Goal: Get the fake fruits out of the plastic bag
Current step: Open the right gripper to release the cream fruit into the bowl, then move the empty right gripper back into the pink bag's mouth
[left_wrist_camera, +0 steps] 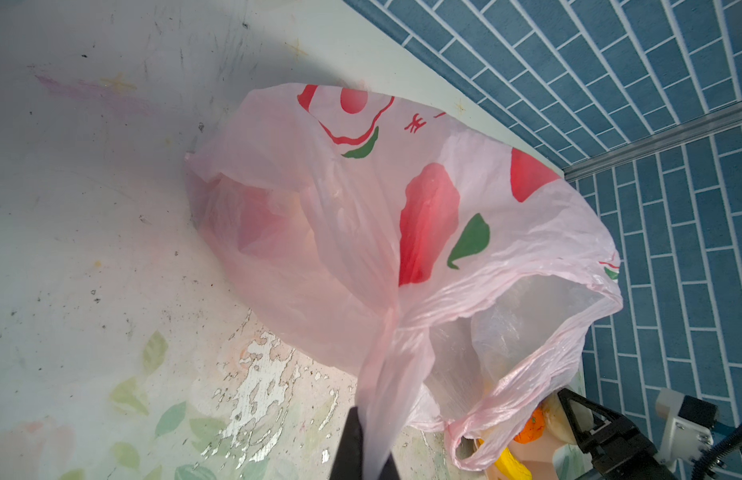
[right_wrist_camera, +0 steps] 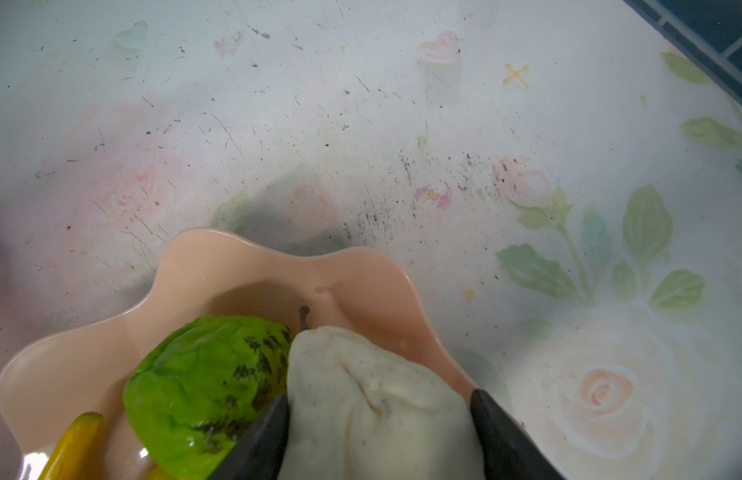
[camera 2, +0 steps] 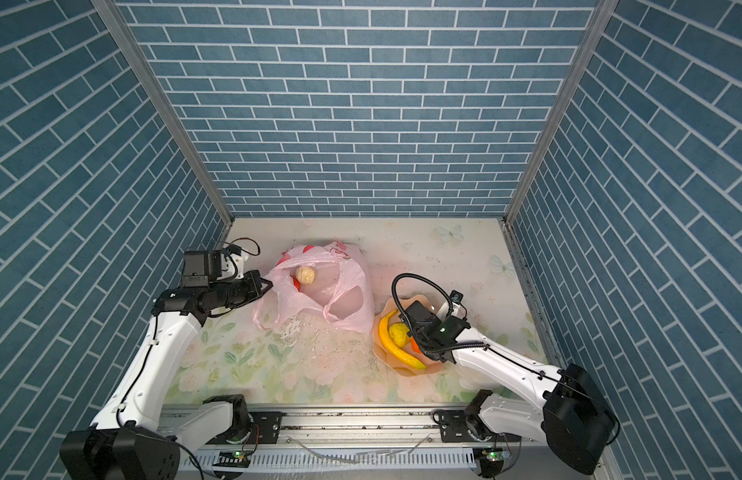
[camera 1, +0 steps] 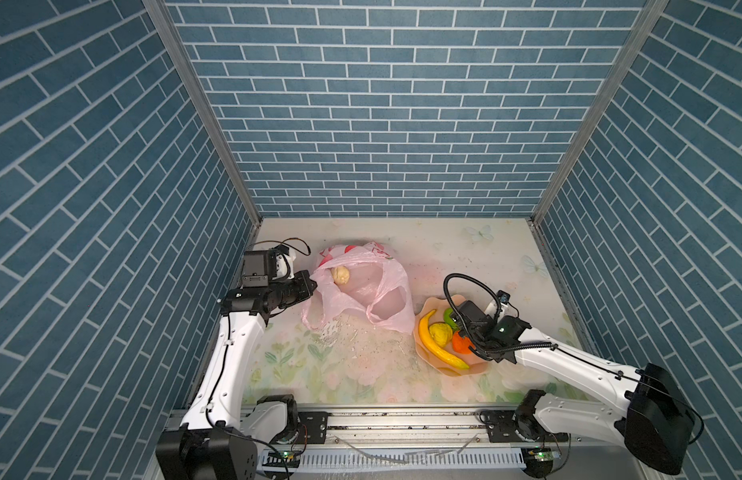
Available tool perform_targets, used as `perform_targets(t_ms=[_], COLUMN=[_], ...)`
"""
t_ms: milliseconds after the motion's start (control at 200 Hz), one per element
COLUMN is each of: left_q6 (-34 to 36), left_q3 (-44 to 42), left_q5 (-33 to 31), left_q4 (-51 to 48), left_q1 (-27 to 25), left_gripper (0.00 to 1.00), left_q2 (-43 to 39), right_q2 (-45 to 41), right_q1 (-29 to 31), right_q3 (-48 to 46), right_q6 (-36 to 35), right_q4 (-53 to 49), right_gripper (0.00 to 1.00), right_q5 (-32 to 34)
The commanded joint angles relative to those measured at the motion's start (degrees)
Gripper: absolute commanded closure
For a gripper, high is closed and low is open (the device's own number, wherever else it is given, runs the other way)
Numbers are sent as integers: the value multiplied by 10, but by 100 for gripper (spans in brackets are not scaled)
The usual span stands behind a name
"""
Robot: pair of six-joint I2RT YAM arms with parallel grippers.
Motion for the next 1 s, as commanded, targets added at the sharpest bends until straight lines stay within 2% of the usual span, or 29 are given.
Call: perform_targets(t_ms=[0,230,320,390,450,550,630,795,920,995], left_q6=[11,15,21,25,29,40,48,41,18,5], left_q3=[16,10,9,10,11,12,10,-2,-13,-15], left_q5=[3,2,-4,-8,-9,-16,-24,-40,-38,-32], left_q4=[-19,-35,-48,-58,-69,-103,-133,-167,-161,-150], left_q1=[-3,-3,-3,-3,-3,-3,-3,-3,-3,-4], left_gripper=[100,100,99,99,100,100,100,100,100,100], left_q2=[1,-12,-18,-21,-23,-29,-39,-72,-85,-86], right_q2=[-17,-20,-22,-24,-26,-20,8,96,158,200], right_q1=[-6,-7,-6,-7,-6,-7,1,89,139,156], right_q3=[24,91,123,154,177,213,256,363,407,431], right_q6=[-25,-101,-134,-171,-224,-355,-422,-547,-587,-612], right_q4=[-26,-65,-81,-86,-65,22,71,108,146,149], right_gripper=[29,25,20,20,25,36,45,58,68,74], right_q5=[13,18,29,35,27,-65,-161,-247,-344,-371])
